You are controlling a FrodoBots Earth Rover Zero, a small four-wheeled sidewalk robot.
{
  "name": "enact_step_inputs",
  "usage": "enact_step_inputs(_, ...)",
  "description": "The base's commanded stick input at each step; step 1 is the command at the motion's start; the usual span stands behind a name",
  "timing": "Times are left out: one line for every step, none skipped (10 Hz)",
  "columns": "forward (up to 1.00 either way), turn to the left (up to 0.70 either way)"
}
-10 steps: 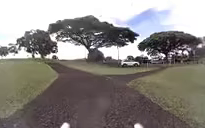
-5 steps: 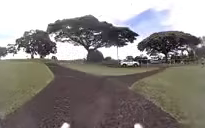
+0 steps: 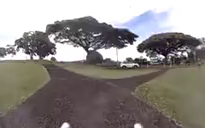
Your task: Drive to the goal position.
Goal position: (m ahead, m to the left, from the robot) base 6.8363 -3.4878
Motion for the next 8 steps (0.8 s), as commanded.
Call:
enact_step_inputs(0.70,0.00)
enact_step_inputs(0.70,0.01)
enact_step_inputs(0.70,0.03)
enact_step_inputs(0.70,0.00)
enact_step_inputs(0.70,0.00)
enact_step_inputs(0.70,0.00)
enact_step_inputs(0.70,0.00)
enact_step_inputs(0.70,0.00)
